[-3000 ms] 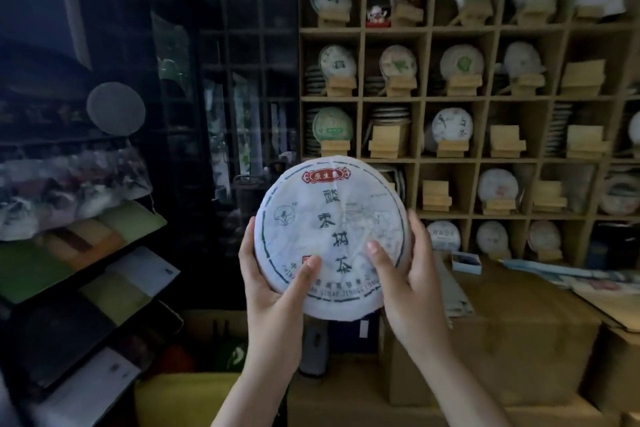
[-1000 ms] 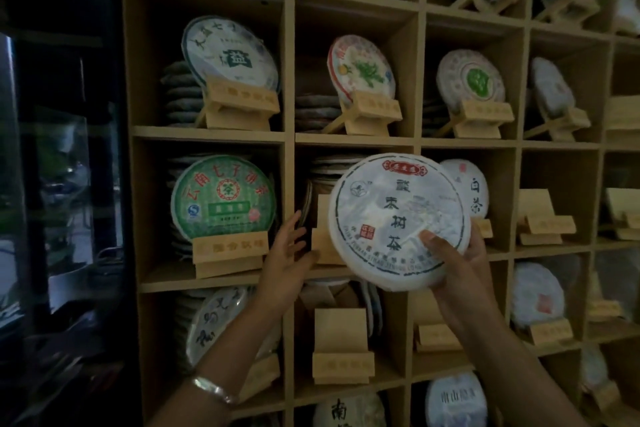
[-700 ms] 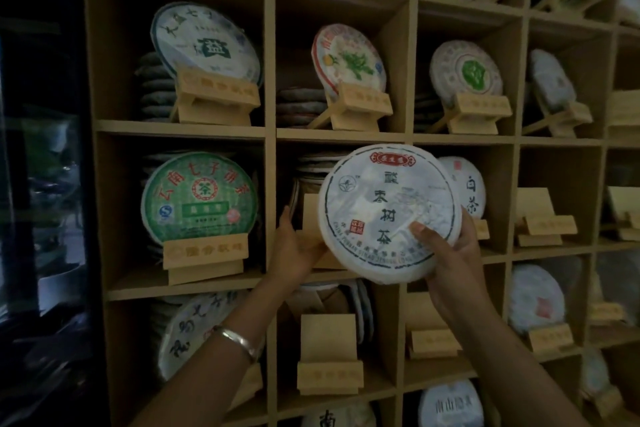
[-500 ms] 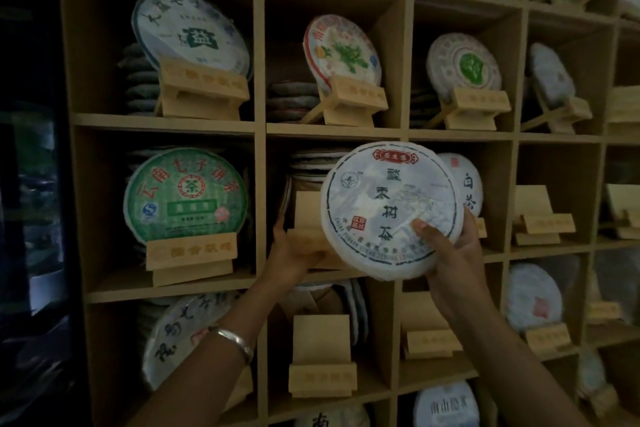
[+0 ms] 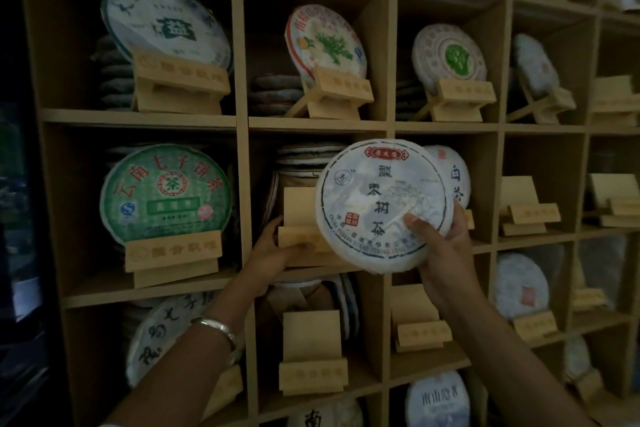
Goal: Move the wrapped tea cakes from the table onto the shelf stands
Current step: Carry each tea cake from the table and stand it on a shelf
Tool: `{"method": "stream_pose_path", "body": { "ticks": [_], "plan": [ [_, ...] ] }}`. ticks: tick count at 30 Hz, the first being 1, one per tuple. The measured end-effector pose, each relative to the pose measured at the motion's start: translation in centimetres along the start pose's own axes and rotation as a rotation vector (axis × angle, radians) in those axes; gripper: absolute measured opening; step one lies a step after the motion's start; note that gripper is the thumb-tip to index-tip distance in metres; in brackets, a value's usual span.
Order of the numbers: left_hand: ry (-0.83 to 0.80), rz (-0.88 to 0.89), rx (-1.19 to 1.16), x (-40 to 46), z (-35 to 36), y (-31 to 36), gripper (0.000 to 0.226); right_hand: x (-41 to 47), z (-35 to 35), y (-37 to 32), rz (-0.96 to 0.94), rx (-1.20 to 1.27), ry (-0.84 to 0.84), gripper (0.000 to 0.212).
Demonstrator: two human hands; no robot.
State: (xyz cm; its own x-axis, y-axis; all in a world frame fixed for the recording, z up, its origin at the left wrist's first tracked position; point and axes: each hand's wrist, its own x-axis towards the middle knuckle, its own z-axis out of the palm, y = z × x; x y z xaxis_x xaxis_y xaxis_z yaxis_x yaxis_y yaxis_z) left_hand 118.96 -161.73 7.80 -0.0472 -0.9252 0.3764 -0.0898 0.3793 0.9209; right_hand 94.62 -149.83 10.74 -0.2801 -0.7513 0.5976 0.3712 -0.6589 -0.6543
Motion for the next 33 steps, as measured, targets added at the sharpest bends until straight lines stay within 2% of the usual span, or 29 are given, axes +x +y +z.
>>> {"method": "stream_pose_path", "body": {
  "ticks": [6,11,15,20,26,29,33],
  "plan": [
    [-0.062,0.021,-0.046,-2.1,-0.1,1.0,0.102,0.4,-0.5,-0.9,-0.017,-0.007,0.013,0.066],
    [-0.143,-0.003,-0.042,-5.3,0.8,2.4,0.074,0.3,-1.0,-2.6,-0.043,-0.029,0.033,0.065],
    [-0.233,-0.028,0.02,-7.8,2.2,3.8,0.094,0.0,-1.0,-4.4,-0.078,-0.06,0.015,0.067],
    [-0.336,-0.058,-0.024,-10.4,4.1,5.4,0.086,-0.9,-0.9,-5.5,-0.079,-0.074,-0.01,0.063],
    [-0.376,-0.034,-0.075,-12.3,5.0,6.9,0.084,-2.1,-1.1,-6.0,-0.08,-0.077,-0.075,0.07],
    [-0.346,-0.017,-0.126,-12.7,5.0,7.0,0.089,-2.7,-1.0,-6.3,-0.047,-0.066,-0.112,0.075],
    [-0.304,0.027,-0.156,-13.3,4.9,7.0,0.087,-3.3,-0.9,-6.3,0.03,-0.1,-0.105,0.07]
  ]
}}
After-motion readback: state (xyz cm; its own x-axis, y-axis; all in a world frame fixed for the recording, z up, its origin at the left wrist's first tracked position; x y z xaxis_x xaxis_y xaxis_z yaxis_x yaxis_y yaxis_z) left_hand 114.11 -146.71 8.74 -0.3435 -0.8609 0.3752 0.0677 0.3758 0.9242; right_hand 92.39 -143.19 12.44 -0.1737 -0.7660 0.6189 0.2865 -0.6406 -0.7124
